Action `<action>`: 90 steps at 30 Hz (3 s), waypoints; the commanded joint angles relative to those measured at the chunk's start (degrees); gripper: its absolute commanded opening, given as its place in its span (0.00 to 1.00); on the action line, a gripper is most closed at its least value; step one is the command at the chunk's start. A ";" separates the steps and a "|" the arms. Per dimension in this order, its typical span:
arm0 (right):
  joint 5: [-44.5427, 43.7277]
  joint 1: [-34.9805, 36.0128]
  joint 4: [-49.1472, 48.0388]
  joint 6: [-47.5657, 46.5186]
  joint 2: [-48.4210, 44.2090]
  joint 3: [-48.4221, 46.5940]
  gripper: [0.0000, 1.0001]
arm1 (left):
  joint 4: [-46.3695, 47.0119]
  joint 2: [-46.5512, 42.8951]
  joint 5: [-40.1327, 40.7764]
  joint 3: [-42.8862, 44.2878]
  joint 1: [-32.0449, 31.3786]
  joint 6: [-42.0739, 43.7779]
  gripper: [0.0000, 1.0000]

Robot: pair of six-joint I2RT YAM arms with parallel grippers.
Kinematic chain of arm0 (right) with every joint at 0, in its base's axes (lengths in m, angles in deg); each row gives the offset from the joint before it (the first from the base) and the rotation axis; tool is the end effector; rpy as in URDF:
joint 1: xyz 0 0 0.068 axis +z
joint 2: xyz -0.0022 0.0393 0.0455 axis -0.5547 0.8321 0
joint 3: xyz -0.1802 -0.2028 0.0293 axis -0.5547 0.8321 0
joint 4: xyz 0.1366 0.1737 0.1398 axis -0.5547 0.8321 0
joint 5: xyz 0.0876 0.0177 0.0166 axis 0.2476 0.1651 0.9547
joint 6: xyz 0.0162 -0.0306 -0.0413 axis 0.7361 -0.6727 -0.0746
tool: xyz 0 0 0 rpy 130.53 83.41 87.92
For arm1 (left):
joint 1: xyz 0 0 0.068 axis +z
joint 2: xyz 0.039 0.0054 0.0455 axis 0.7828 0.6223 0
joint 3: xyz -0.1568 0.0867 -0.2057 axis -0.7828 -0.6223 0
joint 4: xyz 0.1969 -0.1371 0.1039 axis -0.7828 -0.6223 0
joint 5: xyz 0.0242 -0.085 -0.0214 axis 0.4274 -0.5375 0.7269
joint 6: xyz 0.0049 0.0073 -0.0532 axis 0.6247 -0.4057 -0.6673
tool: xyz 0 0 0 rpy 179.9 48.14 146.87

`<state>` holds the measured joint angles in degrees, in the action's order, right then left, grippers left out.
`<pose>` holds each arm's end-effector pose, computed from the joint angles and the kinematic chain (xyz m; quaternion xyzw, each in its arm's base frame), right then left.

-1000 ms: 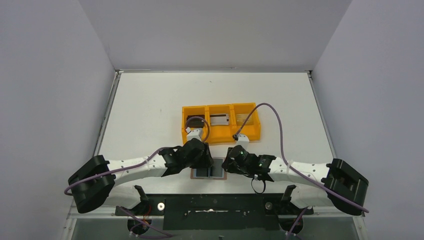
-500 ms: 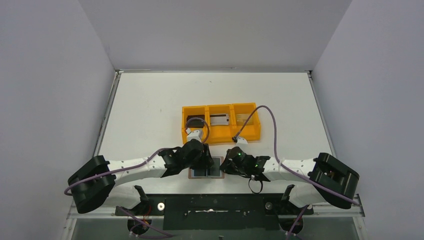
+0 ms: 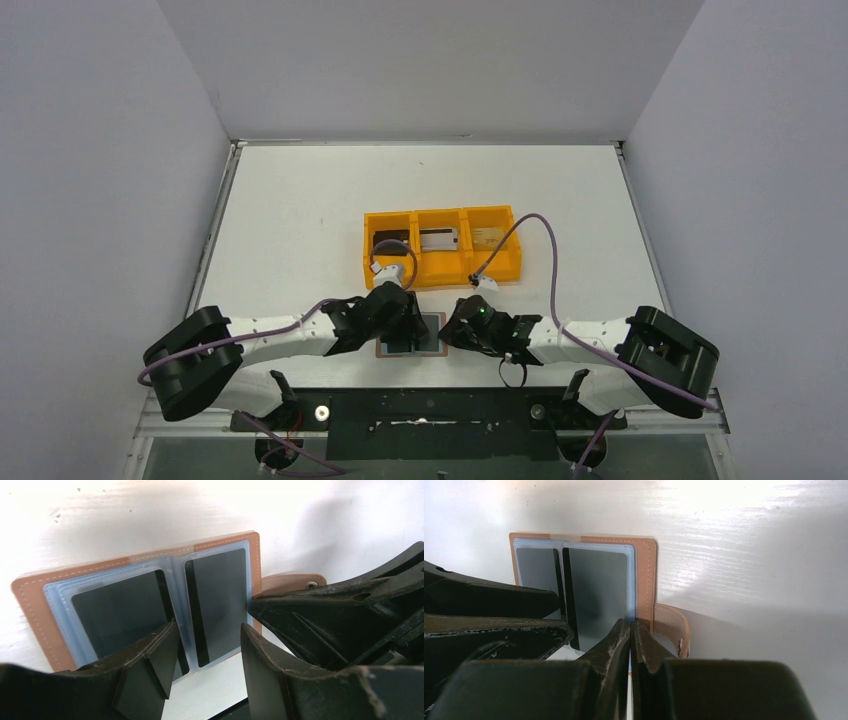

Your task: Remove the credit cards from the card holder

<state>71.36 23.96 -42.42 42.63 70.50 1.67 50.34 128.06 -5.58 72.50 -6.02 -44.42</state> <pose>0.1262 0.1946 0.1334 0.0682 0.9276 0.3038 0.2064 0.1373 -0.2066 0.1578 -0.0200 0.9332 -0.2607 0.2464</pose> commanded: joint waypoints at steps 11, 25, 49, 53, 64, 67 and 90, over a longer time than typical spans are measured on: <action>-0.99 -0.94 3.52 -0.33 3.06 3.59 0.00 | -2.66 5.80 -1.38 1.20 0.23 -1.61 0.47; -0.19 -1.27 2.36 -0.20 3.75 4.17 0.00 | 8.12 1.13 -1.96 -4.46 0.50 -4.51 0.17; 0.03 -1.13 4.72 -5.11 -0.43 -0.53 0.03 | 9.74 -5.84 -2.93 -6.81 1.46 -3.82 0.11; 1.03 -0.45 3.63 -7.01 -2.53 -2.07 0.04 | 9.81 -5.78 -3.00 -6.81 1.45 -3.81 0.11; 5.25 -0.06 -2.71 -11.26 -1.58 -4.30 0.08 | 9.75 -5.84 -3.08 -6.65 1.44 -3.72 0.12; 6.42 0.00 -3.55 -12.01 0.76 -5.16 0.11 | 9.84 -5.93 -3.17 -6.59 1.45 -3.71 0.13; -0.38 0.08 8.34 -7.03 2.29 -5.04 0.13 | 7.84 -3.17 -4.00 -5.48 1.95 -2.90 0.30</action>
<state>75.23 23.74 -41.37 35.92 75.09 -3.95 57.57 123.47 -9.27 64.74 -4.34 -48.62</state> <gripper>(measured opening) 0.100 0.297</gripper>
